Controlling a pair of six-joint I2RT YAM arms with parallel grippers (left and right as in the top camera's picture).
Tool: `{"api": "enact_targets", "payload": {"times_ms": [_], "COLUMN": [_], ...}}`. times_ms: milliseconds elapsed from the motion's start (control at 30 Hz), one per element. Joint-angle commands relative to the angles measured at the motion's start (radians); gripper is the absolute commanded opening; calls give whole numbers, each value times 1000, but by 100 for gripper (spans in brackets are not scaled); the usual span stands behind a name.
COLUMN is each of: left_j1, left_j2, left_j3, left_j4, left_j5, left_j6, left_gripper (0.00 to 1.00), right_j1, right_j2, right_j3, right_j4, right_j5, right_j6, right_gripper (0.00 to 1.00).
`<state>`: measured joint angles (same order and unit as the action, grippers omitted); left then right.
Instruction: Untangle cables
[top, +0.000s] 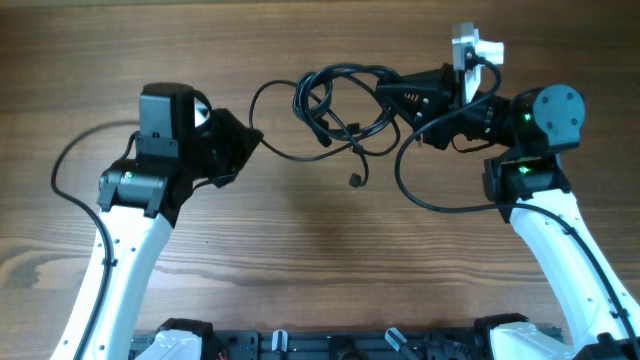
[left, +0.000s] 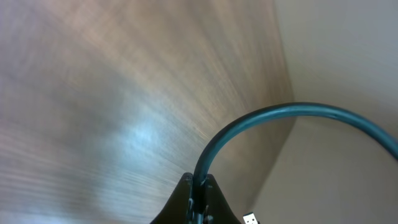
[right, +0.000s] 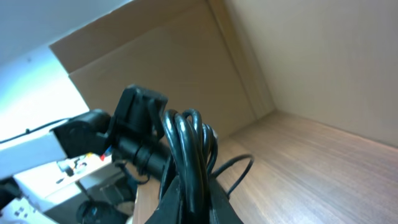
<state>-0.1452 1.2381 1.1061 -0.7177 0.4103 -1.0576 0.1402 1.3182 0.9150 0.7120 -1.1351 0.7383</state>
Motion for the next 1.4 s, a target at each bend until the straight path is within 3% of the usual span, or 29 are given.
{"api": "enact_targets", "payload": {"times_ms": [0, 367, 467, 533, 567, 600, 733, 833, 900, 1033, 1167, 1367], "left_j1": [-2, -2, -2, -2, -2, -2, 19, 60, 86, 97, 90, 90], "left_j2": [4, 4, 4, 4, 4, 4, 2, -19, -35, -52, -51, -51], "left_j3": [7, 7, 7, 7, 7, 7, 7, 7, 7, 7, 7, 7], "left_j4": [-13, -54, -62, -62, -63, -63, -71, -66, -3, 126, 124, 143], "left_j5": [-27, -121, -131, -154, -170, -180, -187, -188, -187, -176, -157, -78], "left_j6": [-312, -715, -743, -728, -697, -655, -514, -349, -157, 388, 894, 1331], "left_gripper": [4, 4, 6, 45, 78, 100, 100, 100, 100, 100, 100, 100], "right_j1": [-1, -1, -1, -1, -1, -1, -1, -1, -1, 0, 0, 0], "right_j2": [-13, -13, -13, -13, -13, -13, -13, -13, -13, -13, -13, -13], "right_j3": [6, 6, 6, 6, 6, 6, 6, 6, 6, 6, 6, 6], "right_j4": [9, -23, -23, -23, -23, -22, -22, -22, -22, -20, -20, -17], "right_j5": [64, 69, 74, 83, 90, 91, 93, 92, 89, 64, 53, 54], "right_j6": [50, 50, 49, 49, 48, 48, 47, 47, 47, 47, 46, 46], "right_gripper": [4, 4, 4, 4, 4, 4, 4, 4, 4, 4, 4, 4]}}
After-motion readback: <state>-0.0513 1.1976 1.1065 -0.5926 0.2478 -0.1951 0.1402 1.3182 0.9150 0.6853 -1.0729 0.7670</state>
